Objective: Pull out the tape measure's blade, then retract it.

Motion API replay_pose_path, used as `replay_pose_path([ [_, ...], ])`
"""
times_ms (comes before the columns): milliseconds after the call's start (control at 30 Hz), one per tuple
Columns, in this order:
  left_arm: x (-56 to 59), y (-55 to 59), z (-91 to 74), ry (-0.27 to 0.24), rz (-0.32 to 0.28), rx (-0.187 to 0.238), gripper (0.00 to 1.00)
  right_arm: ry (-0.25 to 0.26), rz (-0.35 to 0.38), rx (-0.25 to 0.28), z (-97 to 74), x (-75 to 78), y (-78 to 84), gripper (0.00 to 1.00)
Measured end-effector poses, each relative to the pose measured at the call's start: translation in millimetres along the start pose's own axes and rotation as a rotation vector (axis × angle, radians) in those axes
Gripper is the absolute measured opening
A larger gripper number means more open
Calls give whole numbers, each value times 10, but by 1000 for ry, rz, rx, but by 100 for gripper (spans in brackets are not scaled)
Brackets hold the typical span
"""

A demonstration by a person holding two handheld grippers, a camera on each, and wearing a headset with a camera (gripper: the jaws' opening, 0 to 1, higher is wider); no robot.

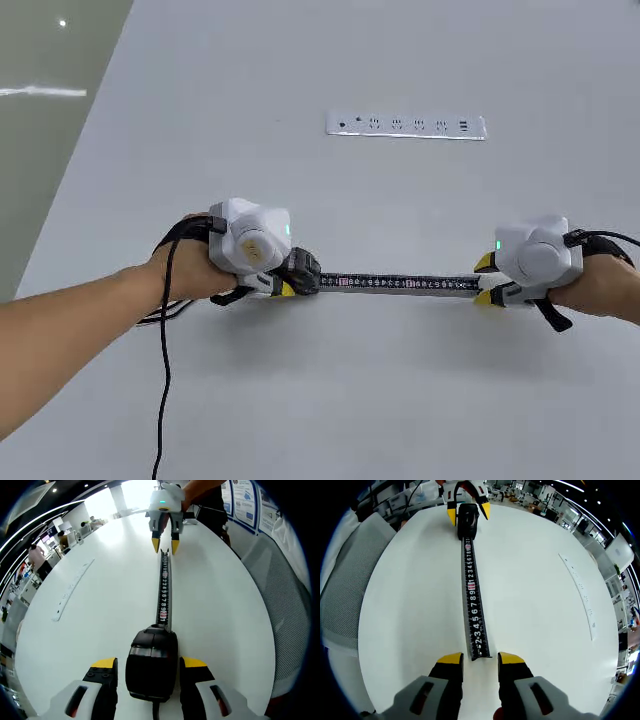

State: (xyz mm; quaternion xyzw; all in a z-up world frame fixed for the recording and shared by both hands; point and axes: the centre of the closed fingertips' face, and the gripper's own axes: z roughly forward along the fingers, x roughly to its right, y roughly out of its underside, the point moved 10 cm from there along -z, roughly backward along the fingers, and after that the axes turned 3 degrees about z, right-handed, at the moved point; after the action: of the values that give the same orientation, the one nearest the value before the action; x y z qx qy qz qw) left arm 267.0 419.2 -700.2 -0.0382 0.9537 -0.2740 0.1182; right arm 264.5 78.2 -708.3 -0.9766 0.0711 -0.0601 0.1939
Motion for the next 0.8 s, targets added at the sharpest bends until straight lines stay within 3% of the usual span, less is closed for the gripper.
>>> replay_pose_path([
  [333,34,35,-114,-61,-81,4,51,59,132,57,-107,-11,16,33],
  [800,178,85,-271,-172,-230,9,59,133,270,136,-232,-198,-4,39],
])
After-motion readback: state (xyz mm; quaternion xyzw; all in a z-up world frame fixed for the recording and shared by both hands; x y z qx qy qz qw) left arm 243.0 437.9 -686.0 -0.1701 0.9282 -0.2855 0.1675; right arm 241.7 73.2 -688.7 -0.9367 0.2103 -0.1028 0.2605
